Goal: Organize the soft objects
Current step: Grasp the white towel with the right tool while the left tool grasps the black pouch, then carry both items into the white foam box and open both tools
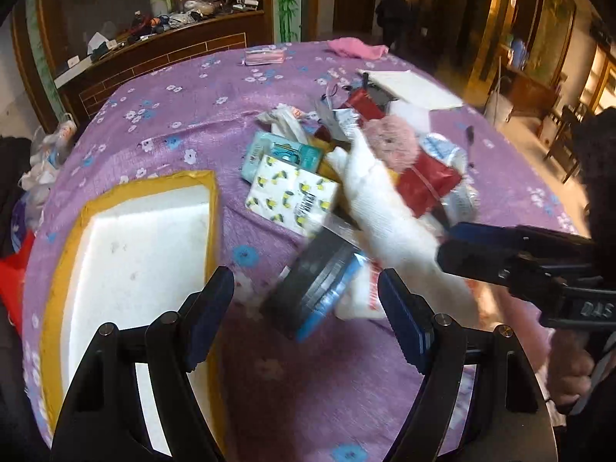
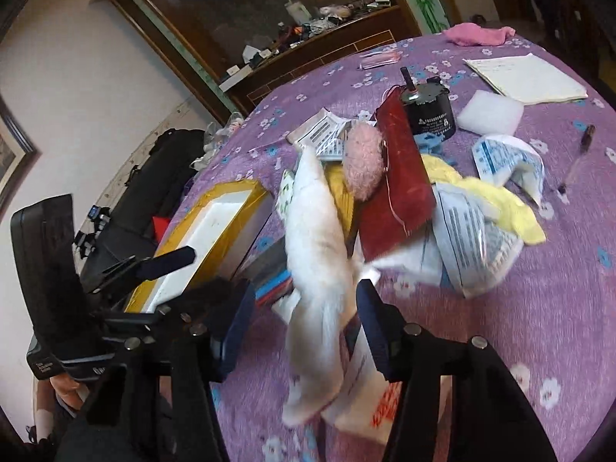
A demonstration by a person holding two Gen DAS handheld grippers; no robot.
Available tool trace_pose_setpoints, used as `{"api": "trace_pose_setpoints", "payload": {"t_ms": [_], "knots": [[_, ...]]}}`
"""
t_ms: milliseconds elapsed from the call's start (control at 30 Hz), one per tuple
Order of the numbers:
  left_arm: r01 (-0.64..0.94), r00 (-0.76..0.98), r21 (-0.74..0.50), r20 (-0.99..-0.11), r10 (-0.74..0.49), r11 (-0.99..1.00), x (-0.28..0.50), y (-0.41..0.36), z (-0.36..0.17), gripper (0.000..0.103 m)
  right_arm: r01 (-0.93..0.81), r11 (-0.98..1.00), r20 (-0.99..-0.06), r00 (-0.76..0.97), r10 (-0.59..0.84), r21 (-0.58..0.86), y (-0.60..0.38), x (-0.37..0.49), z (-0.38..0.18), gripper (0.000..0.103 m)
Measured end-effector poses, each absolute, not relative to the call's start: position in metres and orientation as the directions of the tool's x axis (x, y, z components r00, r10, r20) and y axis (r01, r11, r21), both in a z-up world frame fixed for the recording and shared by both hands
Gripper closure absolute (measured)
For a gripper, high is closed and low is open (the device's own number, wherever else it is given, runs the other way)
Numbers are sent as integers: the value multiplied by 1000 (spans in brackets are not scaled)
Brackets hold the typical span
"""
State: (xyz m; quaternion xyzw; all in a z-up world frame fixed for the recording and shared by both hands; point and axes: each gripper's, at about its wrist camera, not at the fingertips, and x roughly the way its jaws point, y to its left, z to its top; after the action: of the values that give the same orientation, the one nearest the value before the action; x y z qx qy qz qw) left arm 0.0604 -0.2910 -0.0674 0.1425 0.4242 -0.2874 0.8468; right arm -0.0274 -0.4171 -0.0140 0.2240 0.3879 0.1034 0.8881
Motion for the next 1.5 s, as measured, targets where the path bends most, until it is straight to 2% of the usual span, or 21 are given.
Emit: {"api": "trace_pose_setpoints", "payload": {"t_ms": [167,400,567,767,800,833,900,1000,1067,1233,1367,1500], "knots": [[532,565,57,-767,-304,845,57,-284,-56,25,10,896,-646,696,312,444,-415,-28,-15,48],[497,591,74,-759,-274,864,45,-280,-44,25,16,896,-653,690,312,444,-408,-27,-13,48],[541,558,63,-773,-302,839,49,-281,-41,25,19,887,-661,674,330,462,-407,-20,-18,48],[677,409,17,-840,-357,735,73,-299,-54,25,22,880,-674,651,348,475,-405,-1,-30,49],[697,381,8,-851,-361,717,77,-304,-58,25,36,879,-684,644,344,476,-407,0,-33,53],[709,367,13,-861,-353,705,78,-309,-62,25,46,879,-695,632,342,474,-409,-1,-36,66],[732,337,43,-891,-306,680,81,-323,-74,25,53,875,-695,632,344,481,-414,-9,-39,69],[746,289,19,-910,-298,665,84,-330,-80,36,51,881,-685,651,328,470,-420,-21,-33,71],[744,281,12,-913,-296,668,85,-329,-77,54,48,882,-676,662,323,468,-424,-28,-31,71],[718,237,-48,-921,-308,694,84,-313,-79,65,46,875,-663,672,330,482,-429,-34,-31,71],[657,276,-68,-905,-324,751,74,-291,-71,67,47,862,-641,689,338,505,-432,-39,-29,71],[582,291,-191,-859,-421,791,61,-255,-52,67,48,862,-623,711,325,504,-432,-48,-24,71]]}}
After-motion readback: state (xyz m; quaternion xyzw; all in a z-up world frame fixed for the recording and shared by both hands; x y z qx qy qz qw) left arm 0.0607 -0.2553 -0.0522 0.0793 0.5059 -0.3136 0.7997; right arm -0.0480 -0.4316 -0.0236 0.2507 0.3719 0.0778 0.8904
